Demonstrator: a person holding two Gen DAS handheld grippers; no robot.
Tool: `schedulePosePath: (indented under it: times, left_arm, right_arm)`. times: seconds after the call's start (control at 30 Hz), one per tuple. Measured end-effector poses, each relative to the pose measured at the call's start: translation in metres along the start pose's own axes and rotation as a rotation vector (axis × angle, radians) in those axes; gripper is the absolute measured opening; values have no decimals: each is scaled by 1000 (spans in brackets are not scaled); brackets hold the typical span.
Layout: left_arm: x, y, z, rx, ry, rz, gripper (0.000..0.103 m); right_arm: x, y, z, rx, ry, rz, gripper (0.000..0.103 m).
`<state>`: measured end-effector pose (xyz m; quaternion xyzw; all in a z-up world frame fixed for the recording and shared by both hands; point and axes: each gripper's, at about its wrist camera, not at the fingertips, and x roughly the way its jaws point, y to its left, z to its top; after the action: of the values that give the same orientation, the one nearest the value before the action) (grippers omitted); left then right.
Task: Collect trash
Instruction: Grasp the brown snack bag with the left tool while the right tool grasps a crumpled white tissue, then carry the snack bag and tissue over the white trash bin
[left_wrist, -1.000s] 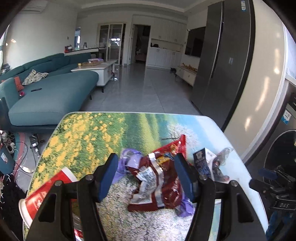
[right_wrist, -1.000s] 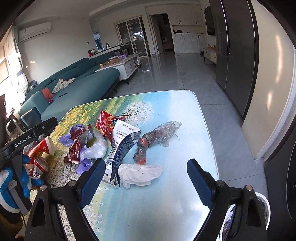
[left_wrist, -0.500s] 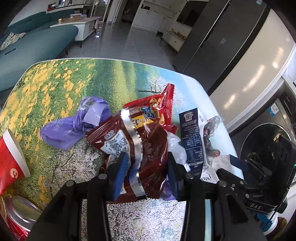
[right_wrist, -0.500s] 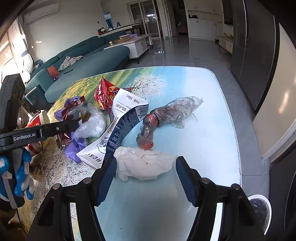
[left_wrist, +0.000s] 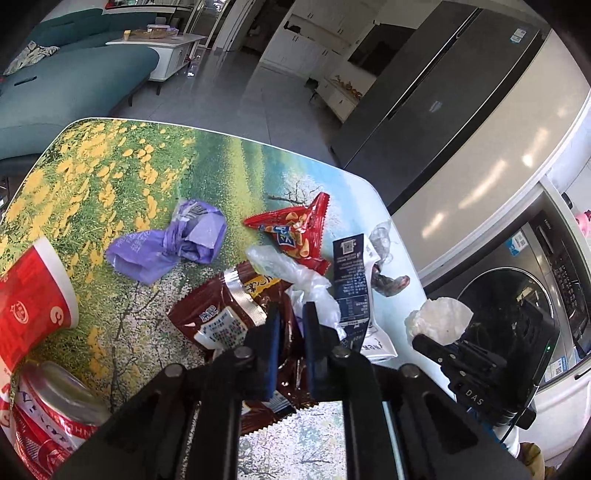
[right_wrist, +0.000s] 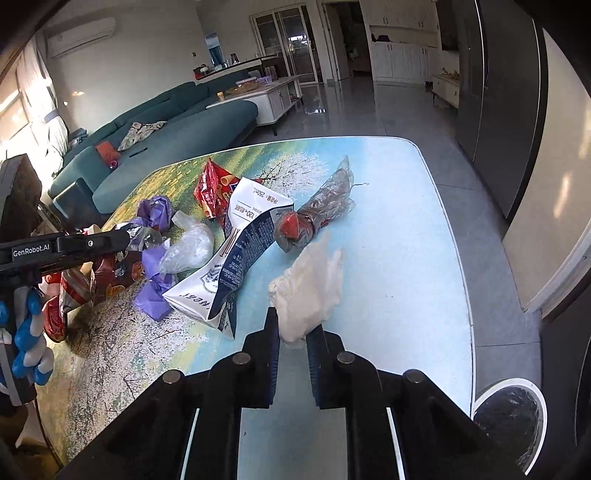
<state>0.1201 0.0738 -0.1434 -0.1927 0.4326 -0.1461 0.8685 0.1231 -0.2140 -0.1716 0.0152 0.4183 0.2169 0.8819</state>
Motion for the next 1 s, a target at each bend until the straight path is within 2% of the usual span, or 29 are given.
schedulePosePath:
  times: [0.27,0.37,0.5,0.73,0.83,1.0]
  left_arm:
    - [-50,-37,4,35,-68,-116,10]
    - [-56,-71,5,92,-68,-166,10]
    - [-52,-133,-2,192,-34,-257,10]
    - [-6,-256,-28,355,108,-449,10]
    - [27,-302,-41,400,192,-495,10]
    - [105,-360,-67,412,344,-520,10]
  right_arm:
    - [-65,4,-16,16,-105,4,13]
    - [-93,-7,-23,43,-149,-9,13]
    - [-127,-32,-32,101,-185,-69,13]
    - [-166,-111,-71,251,-138,-241,13]
    - [-168,-145,-92,324,-93,-277,13]
    - [-152,-194,-125,428,-18,-312,13]
